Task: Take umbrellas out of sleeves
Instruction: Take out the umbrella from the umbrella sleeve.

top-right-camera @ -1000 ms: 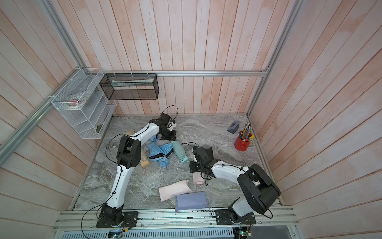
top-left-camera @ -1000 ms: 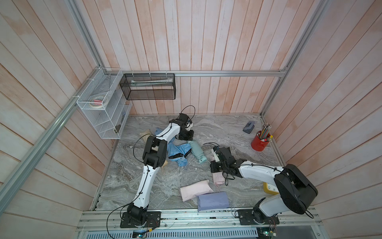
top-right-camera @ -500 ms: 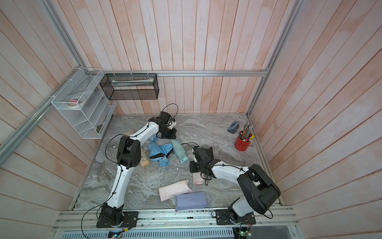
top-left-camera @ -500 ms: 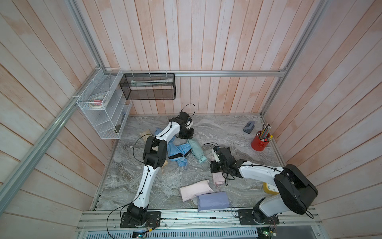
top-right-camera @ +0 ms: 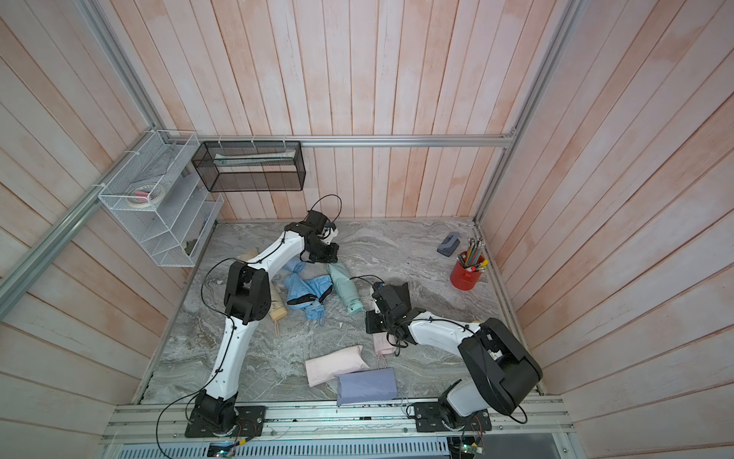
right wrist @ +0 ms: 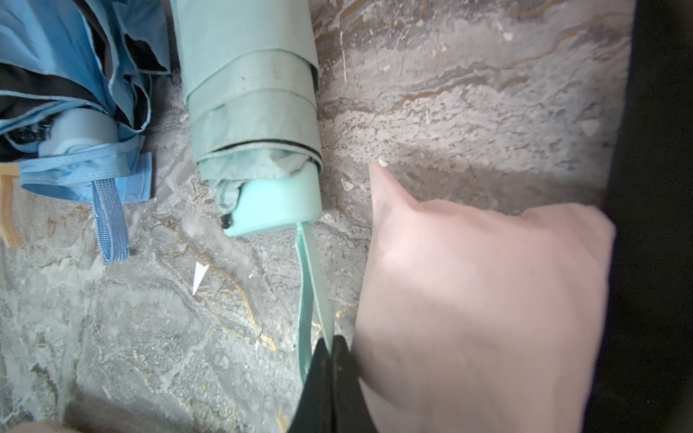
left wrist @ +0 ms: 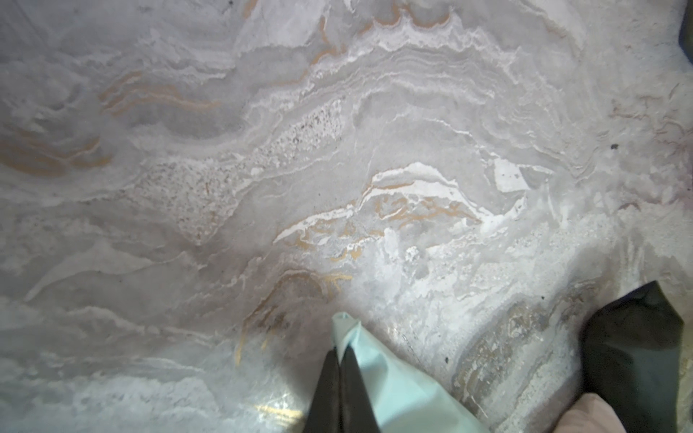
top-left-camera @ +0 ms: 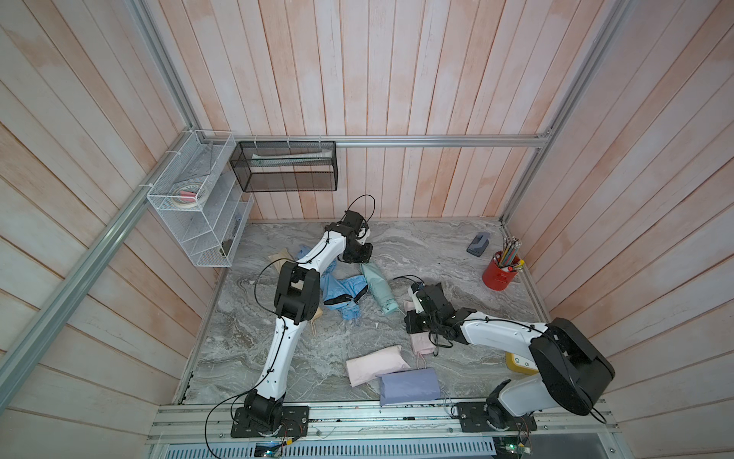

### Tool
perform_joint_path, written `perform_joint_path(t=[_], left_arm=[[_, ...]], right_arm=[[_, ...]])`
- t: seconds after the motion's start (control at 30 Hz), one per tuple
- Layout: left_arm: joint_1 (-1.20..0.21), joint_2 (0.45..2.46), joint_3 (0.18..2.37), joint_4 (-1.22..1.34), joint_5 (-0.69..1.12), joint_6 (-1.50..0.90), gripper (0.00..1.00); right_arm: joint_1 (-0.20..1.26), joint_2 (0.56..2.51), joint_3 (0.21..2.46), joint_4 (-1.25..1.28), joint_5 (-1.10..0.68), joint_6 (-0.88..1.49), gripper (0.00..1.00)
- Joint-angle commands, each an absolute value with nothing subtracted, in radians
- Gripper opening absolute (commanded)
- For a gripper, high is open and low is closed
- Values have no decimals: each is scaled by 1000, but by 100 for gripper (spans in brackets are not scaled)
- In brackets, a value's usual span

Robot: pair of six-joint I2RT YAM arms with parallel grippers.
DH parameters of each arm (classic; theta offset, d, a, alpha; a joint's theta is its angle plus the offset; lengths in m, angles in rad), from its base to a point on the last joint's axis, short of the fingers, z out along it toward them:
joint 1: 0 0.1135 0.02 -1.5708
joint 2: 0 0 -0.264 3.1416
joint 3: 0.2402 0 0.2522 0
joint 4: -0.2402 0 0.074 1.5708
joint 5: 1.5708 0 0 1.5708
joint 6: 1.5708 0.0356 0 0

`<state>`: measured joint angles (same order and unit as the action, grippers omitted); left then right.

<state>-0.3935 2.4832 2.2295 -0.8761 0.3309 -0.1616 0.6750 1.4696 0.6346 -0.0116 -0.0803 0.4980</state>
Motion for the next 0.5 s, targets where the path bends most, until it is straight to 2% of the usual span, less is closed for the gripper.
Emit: perform_joint_path(t=[0.0, 0.47], left_arm=[[-379, 2485, 2260, -870, 300, -162, 0], [-365, 2490, 2267, -870, 304, -163, 0]], right_arm=[[671, 1459, 618, -43, -84, 506, 0], [672, 1452, 613, -29, -125, 499, 0]])
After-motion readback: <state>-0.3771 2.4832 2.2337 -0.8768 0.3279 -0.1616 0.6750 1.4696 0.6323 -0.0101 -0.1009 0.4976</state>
